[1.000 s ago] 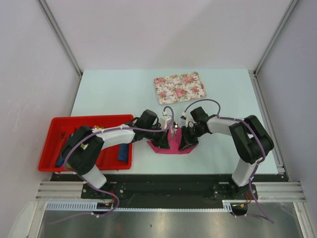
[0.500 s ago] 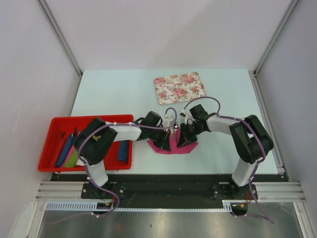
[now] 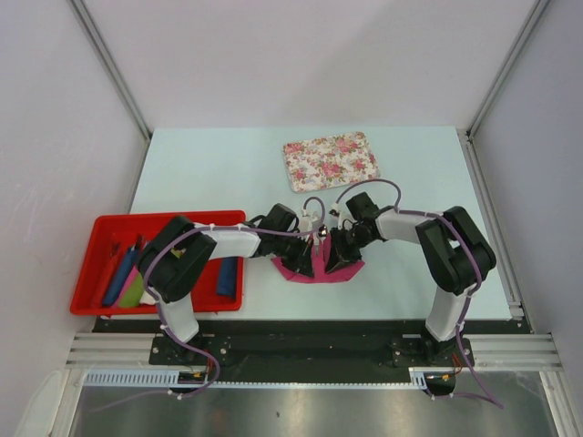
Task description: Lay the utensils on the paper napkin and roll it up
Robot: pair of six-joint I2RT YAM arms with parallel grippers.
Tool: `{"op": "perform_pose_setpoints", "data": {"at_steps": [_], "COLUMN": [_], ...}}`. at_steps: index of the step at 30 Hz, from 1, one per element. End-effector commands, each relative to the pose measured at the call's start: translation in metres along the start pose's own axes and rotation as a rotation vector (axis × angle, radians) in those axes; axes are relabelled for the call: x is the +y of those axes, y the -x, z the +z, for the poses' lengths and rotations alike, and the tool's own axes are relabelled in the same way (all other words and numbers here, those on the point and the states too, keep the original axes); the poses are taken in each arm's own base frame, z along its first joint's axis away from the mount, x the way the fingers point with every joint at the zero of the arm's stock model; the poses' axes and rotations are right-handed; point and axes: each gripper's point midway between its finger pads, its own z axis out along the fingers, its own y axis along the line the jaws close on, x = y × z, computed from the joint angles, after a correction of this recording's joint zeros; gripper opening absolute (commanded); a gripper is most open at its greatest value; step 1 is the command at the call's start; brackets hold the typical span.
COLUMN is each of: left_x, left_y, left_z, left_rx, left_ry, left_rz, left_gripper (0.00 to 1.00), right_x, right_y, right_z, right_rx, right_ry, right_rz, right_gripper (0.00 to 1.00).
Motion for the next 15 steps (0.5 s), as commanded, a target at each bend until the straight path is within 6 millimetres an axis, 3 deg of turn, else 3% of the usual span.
{"op": "perform_pose_setpoints", "data": {"at_steps": [1,4,10,15], "left_x": [0.004,0.004,0.004,0.004], "left_y": [0.011,0.01,0.011,0.01], "left_z": [0.0,0.0,0.001,0.002], "left_rx": [-0.029,-0.03,-0.034,-0.03], "left_ry": [0.016,0.011,0.008,0.003], "left_rz": [0.006,0.002,0.0,-0.005], "left_gripper": [0.08,0.08,0.08,0.08], "right_x": [-0.001,0.006,-0.006,-0.049], "right_y": [0.022,0.029,0.024,0.018], "right_z": [-0.016,-0.039,-0.073,-0.094], "right_rx": [-0.082,-0.126,-0.154,-0.185], "right_ry": [-0.056,-0.053,-0.08,-0.227], "right_rz": [-0.049,-0.044,0.01,0.112], "right_gripper": [0.2,0.34,0.4,0.52]}}
